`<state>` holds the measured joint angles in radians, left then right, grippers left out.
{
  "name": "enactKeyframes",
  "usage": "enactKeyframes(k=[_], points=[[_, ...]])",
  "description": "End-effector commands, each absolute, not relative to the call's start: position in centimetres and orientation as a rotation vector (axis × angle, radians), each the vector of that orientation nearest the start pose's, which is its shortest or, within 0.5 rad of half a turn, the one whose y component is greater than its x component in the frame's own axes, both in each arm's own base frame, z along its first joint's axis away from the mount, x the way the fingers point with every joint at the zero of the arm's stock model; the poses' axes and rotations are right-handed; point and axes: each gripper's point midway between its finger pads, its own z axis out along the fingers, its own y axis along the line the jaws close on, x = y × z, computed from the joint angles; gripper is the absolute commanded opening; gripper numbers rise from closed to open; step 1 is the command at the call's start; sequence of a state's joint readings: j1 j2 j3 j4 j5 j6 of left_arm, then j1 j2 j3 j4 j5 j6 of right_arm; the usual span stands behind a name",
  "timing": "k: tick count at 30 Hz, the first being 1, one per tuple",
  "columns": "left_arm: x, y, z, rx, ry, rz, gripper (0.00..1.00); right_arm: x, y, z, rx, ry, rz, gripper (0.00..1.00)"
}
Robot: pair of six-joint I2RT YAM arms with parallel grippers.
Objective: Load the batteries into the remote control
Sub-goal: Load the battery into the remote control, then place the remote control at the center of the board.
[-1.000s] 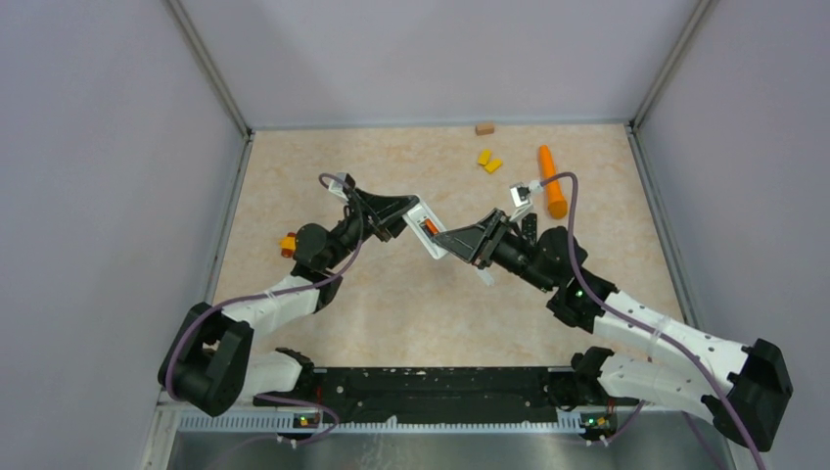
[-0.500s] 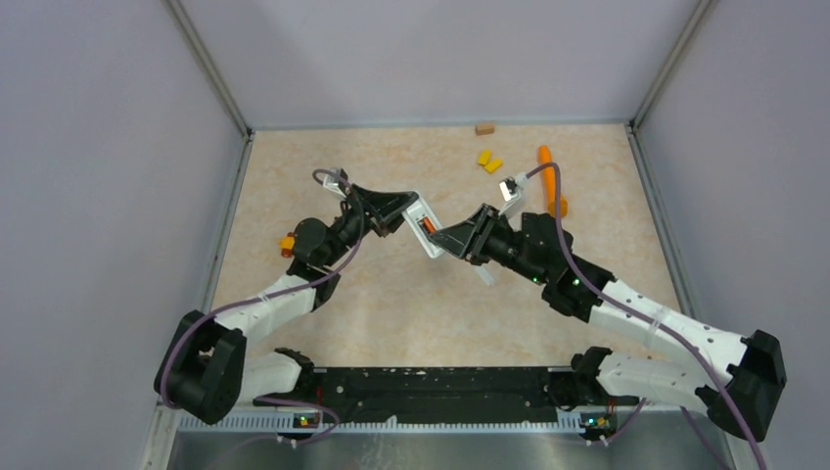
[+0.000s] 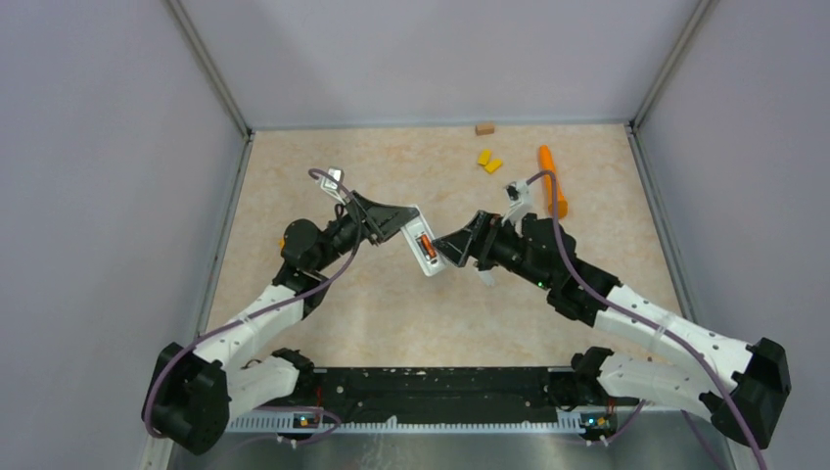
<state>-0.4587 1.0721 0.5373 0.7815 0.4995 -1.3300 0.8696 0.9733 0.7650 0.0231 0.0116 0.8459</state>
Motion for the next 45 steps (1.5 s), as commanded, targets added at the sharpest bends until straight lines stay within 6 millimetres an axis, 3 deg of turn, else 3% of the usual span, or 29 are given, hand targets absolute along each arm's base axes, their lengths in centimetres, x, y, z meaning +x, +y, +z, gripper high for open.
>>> enactKeyframes(k=[1,4,7,12,18,21,24,27,32,37,42,45], points=[[24.8,-24.7,31.9,-0.066,1.558,-1.666,0.00,19.9,29.5,31.7,-0.119,1.711,1.331,0.84],[24.6,-24.5,31.5,-0.017,1.566,-1.618,0.00,19.7,29.3,31.6,-0.155,1.702,1.312,0.83],[24.5,-24.3,30.9,0.010,1.586,-1.575,0.00,20.7,28.6,30.1,-0.154,1.762,1.192,0.80],[24.4,-23.9,29.3,0.011,1.630,-1.516,0.00,23.2,25.6,25.7,-0.122,1.931,0.854,0.75],[25.0,-23.5,25.4,-0.063,1.743,-1.444,0.00,24.9,22.8,19.2,-0.123,2.142,0.582,0.74],[25.5,-23.3,23.2,-0.135,1.751,-1.417,0.00,25.0,23.0,16.6,-0.146,2.204,0.600,0.72],[26.2,-23.6,20.4,-0.225,1.792,-1.358,0.00,24.3,25.2,15.9,-0.246,2.198,0.726,0.69],[26.9,-24.2,18.5,-0.306,1.807,-1.343,0.00,24.3,25.4,14.8,-0.252,2.220,0.721,0.69],[28.1,-26.4,15.9,-0.378,1.856,-1.304,0.00,25.0,24.1,11.8,-0.201,2.310,0.585,0.68],[29.7,-28.0,14.5,-0.474,1.800,-1.271,0.00,25.1,22.8,8.8,-0.114,2.419,0.520,0.58],[30.5,-29.8,13.7,-0.501,1.749,-1.286,0.00,24.6,23.0,8.0,-0.086,2.425,0.574,0.57],[30.4,-30.0,12.1,-0.543,1.770,-1.268,0.00,24.4,22.6,7.5,-0.059,2.447,0.571,0.57]])
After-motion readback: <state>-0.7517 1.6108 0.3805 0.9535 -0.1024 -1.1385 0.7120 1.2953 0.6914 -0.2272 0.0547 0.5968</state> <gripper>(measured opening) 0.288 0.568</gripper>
